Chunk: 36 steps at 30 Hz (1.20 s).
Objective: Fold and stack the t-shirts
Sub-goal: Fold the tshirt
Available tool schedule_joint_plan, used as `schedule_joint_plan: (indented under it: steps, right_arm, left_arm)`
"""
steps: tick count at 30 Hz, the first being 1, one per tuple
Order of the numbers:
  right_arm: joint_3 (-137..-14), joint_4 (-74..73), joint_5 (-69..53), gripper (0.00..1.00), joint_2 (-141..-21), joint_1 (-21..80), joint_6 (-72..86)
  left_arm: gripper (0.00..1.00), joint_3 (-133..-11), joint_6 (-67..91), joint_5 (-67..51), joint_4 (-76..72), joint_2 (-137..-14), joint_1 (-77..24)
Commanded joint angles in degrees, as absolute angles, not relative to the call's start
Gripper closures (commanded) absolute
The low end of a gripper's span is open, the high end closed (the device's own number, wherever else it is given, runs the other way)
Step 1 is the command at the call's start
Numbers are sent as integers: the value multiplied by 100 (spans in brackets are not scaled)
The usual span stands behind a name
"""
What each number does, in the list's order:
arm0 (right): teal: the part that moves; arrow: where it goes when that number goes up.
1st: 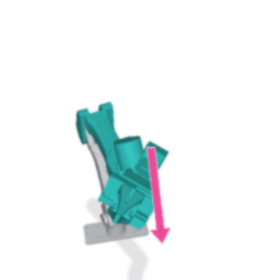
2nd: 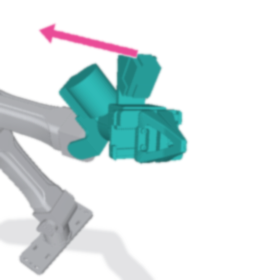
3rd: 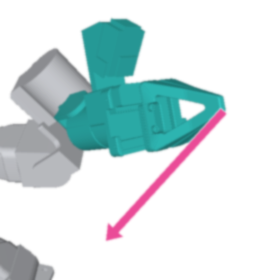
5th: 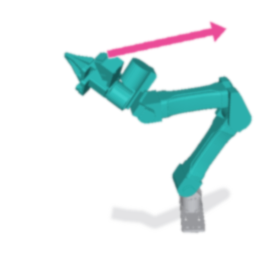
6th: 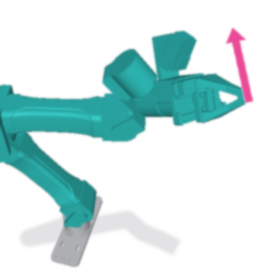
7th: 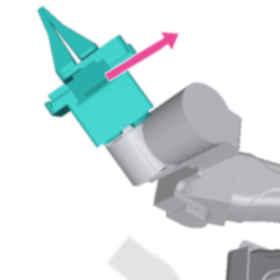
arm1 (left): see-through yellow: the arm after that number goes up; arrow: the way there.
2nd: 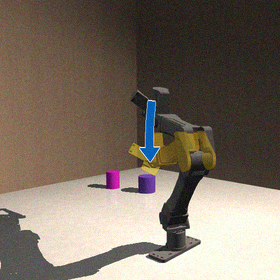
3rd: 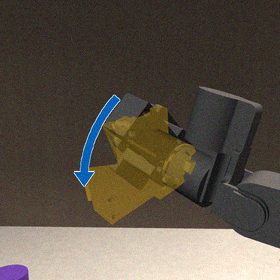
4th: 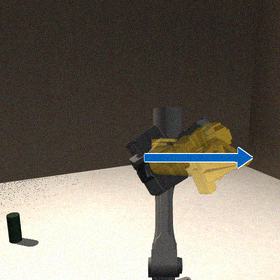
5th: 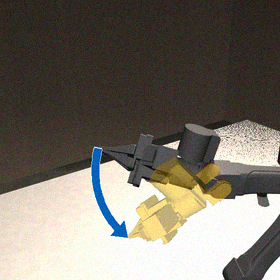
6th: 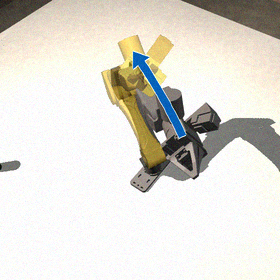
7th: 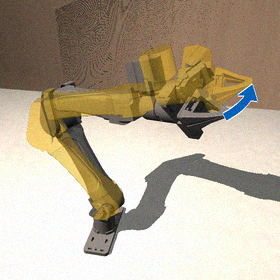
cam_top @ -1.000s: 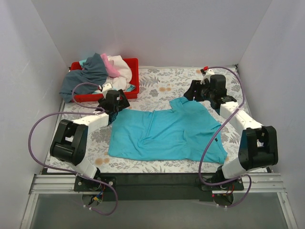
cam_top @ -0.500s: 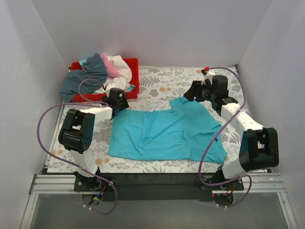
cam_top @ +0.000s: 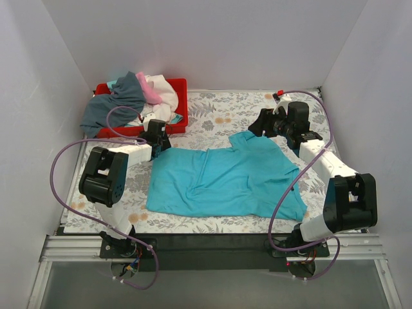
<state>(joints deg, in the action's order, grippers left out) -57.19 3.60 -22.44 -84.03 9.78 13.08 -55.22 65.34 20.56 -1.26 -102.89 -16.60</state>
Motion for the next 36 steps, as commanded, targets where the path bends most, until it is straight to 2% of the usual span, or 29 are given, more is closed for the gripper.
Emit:
schedule_joint_plan:
  steps: [1,6,9,13,18,19,20,25,33,36]
  right_arm:
    - [-5651,642,-2338,46,-8323,949,1222]
    - [-5660,650,-2364,46,-8367,940,1222]
    - [-5678,668,-2355,46,-8411,923,1222]
    - [-5809,659,-2391,45,-8647,914,1187]
    - [-6248,476,-2356,46,-9122,914,1046]
    - [-6353,422,-2355,46,-9323,923,1020]
    - [-6581,344,-2347,46,-9430,923,993]
    - [-7302,9,-2215,46,-10220,914,861]
    - [-9585,-1396,-1662,46,-11784,923,545]
    - [-10062,-1730,-1416,46,-12154,905,431]
  left_arm:
    - [55,-5581,6425,2118,-44,-10230,-1635]
    - [55,-5651,6407,2179,-35,-10344,-1635]
    - [64,-5599,6425,2223,-35,-10310,-1635]
    - [70,-5590,6381,2302,-35,-10283,-1626]
    - [87,-5555,6346,2320,-35,-10257,-1626]
    - [96,-5546,6337,2320,-26,-10257,-1609]
    - [100,-5537,6328,2320,-35,-10231,-1608]
    - [100,-5616,6232,2127,-35,-10187,-1564]
    - [100,-5397,6179,1864,35,-9941,-1459]
    - [100,-5326,6179,1785,26,-9879,-1415]
